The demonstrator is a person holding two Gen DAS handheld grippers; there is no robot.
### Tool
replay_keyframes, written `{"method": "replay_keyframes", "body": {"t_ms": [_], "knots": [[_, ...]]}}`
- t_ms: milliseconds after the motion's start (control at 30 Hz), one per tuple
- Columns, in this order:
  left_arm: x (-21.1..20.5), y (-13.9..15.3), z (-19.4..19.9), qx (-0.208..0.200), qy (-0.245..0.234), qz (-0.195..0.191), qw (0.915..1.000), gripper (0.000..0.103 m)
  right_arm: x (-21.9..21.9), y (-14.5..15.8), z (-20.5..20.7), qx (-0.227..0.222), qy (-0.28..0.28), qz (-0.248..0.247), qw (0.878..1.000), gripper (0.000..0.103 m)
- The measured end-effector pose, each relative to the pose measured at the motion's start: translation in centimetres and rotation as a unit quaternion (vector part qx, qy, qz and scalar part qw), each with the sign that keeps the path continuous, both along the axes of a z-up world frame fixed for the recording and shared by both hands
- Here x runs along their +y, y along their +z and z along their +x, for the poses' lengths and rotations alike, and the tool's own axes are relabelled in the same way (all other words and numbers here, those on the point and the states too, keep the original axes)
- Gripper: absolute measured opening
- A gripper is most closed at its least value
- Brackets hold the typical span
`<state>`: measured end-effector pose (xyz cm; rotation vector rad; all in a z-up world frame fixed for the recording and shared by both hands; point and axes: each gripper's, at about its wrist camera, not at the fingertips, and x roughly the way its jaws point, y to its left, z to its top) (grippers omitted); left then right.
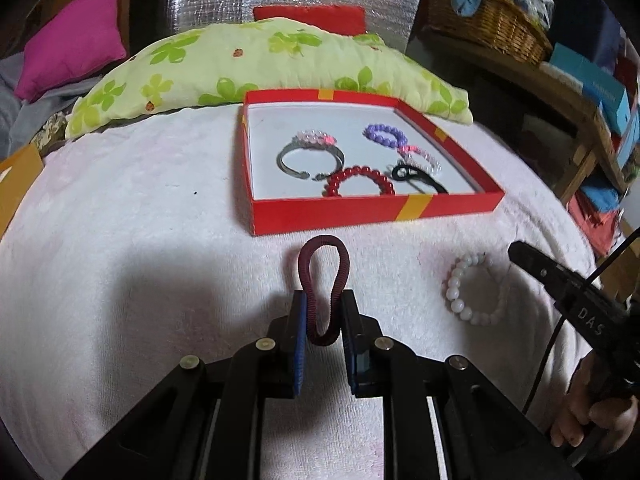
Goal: Organize jewelry
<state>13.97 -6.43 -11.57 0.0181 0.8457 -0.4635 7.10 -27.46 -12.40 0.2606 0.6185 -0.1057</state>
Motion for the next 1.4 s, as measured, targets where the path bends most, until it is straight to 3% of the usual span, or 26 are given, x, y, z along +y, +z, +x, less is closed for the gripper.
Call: {"method": "replay_keyframes", "body": {"t_ms": [233,300,333,367,467,600,767,900,1067,1133,1400], "knots": [[0.4,0.2,0.2,-0.001,0.004,-0.003,1.0,0.017,-0.8,-0.3,0.3,0.027,0.0,0.035,0.999,0.013],[0.3,0.1,0.2,-0.001,0.004,0.001,1.0,0.017,-1.1,-0.5,0.3,0.034,-0.005,0.045,0.998,0.028],[0.3,0.0,0.2,-0.001,0.004,0.003,1.0,0.017,-1.2,-0.6,0.3,0.038,-0.007,0.054,0.998,0.05],[0.2,0.0,0.2,-0.001,0.005,0.005,1.0,0.017,-1.3,-0.7,0.2,0.038,-0.007,0.061,0.997,0.064],[0.3,-0.1,0.2,0.0,0.01,0.009,0.9999,0.017,-0.7,-0.2,-0.1,0.018,0.009,0.059,0.998,0.065],[0.6,-0.1,0.3,0.004,0.019,0.01,0.9998,0.017,1.5,-1.1,0.6,0.047,0.053,0.026,0.997,0.065],[0.5,0.0,0.1,-0.002,0.017,0.013,0.9998,0.017,4.4,-2.1,0.9,0.061,0.082,-0.049,0.994,0.068],[0.3,0.0,-0.1,-0.005,0.012,0.017,0.9998,0.017,5.4,-2.8,0.9,0.059,0.088,-0.102,0.989,0.067],[0.4,0.0,-0.1,-0.004,0.015,0.017,0.9997,0.017,5.1,-2.8,0.8,0.052,0.076,-0.119,0.989,0.028],[0.4,-0.1,-0.1,-0.003,0.014,0.017,0.9998,0.017,4.6,-2.6,1.0,0.051,0.067,-0.118,0.989,0.021],[0.5,0.1,-0.2,-0.006,0.016,0.013,0.9998,0.017,3.8,-1.7,0.5,0.034,0.054,-0.098,0.993,0.02]]}}
